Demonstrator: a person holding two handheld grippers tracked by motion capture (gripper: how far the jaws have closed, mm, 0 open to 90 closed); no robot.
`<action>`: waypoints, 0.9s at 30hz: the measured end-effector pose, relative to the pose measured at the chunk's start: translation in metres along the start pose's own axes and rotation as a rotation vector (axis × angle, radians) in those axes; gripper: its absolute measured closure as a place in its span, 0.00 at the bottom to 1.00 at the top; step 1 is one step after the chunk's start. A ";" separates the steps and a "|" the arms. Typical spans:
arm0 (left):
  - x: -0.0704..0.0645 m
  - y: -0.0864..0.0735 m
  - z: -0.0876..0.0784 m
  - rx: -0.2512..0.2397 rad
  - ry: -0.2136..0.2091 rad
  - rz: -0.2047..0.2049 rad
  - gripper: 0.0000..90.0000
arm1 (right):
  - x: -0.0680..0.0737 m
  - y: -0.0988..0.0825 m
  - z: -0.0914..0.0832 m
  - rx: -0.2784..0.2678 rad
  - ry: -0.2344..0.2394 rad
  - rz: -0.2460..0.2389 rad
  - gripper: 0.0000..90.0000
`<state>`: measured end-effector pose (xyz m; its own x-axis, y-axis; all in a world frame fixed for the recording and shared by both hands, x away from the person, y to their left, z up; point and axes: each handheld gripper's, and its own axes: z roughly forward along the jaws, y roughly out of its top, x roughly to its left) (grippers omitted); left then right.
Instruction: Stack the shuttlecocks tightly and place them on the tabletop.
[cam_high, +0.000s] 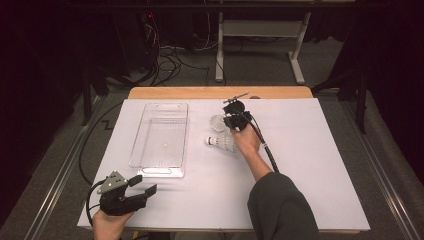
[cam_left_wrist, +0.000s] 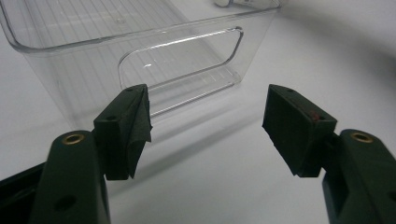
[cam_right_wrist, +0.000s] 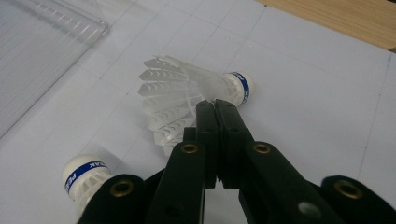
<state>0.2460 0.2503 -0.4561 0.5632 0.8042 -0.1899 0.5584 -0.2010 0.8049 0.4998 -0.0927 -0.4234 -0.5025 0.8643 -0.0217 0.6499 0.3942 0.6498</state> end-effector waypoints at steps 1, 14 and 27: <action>0.000 0.000 0.000 0.000 0.000 0.000 0.37 | -0.001 0.000 0.000 -0.001 -0.002 0.005 1.00; 0.000 0.000 0.000 -0.002 0.003 0.000 0.37 | -0.004 0.002 -0.009 -0.045 -0.012 0.043 1.00; -0.001 0.000 0.000 -0.003 0.006 0.000 0.37 | -0.011 -0.003 -0.029 -0.064 -0.009 0.042 1.00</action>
<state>0.2460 0.2496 -0.4562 0.5598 0.8074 -0.1865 0.5565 -0.1995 0.8066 0.4867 -0.1122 -0.4025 -0.4702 0.8826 0.0002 0.6323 0.3367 0.6977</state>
